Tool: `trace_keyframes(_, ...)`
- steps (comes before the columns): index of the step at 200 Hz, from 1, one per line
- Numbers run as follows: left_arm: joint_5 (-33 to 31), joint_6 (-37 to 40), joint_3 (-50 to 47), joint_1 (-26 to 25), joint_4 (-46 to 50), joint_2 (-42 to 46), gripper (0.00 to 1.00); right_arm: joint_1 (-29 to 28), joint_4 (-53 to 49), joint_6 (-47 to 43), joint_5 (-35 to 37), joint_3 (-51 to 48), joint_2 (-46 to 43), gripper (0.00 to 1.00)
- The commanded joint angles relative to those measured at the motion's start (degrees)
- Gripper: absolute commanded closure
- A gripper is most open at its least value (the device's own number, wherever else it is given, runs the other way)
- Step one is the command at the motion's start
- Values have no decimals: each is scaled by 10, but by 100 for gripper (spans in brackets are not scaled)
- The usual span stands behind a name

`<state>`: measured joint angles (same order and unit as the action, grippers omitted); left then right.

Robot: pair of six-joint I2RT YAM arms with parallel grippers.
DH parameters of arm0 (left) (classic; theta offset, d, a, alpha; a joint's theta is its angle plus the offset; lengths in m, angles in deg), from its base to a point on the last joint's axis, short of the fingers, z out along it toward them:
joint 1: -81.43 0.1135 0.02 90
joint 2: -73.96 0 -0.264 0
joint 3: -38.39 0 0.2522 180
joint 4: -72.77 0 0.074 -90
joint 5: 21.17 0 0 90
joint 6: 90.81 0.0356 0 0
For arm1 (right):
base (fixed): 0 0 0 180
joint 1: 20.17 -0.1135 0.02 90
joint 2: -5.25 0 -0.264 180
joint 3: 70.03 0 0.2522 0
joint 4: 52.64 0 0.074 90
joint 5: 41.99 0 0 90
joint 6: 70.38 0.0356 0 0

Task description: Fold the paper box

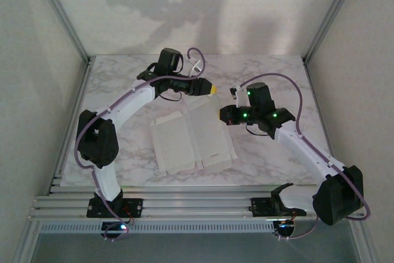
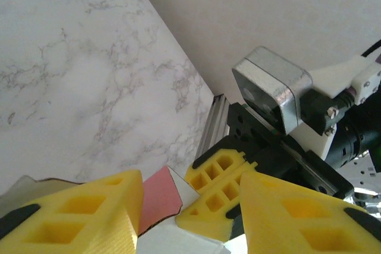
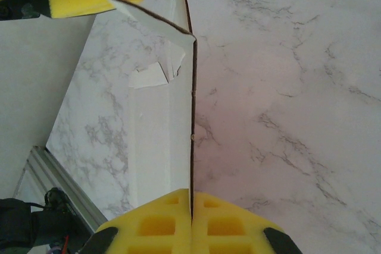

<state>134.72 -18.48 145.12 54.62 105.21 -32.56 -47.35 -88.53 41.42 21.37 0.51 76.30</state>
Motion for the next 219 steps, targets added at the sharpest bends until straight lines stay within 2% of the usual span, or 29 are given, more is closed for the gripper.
trace_keyframes(1,30,38,27,-6,41,-13,56,2,-3,-9,7,12,7,100)
trace_keyframes(34,30,66,48,-18,86,-31,64,1,-5,-14,7,14,13,100)
trace_keyframes(142,29,97,65,-51,144,-64,77,1,-8,-22,17,16,10,100)
trace_keyframes(188,32,107,73,-59,160,-79,78,2,-4,-34,0,14,7,100)
trace_keyframes(219,26,128,92,-54,176,-80,72,1,-7,-55,-23,15,0,100)
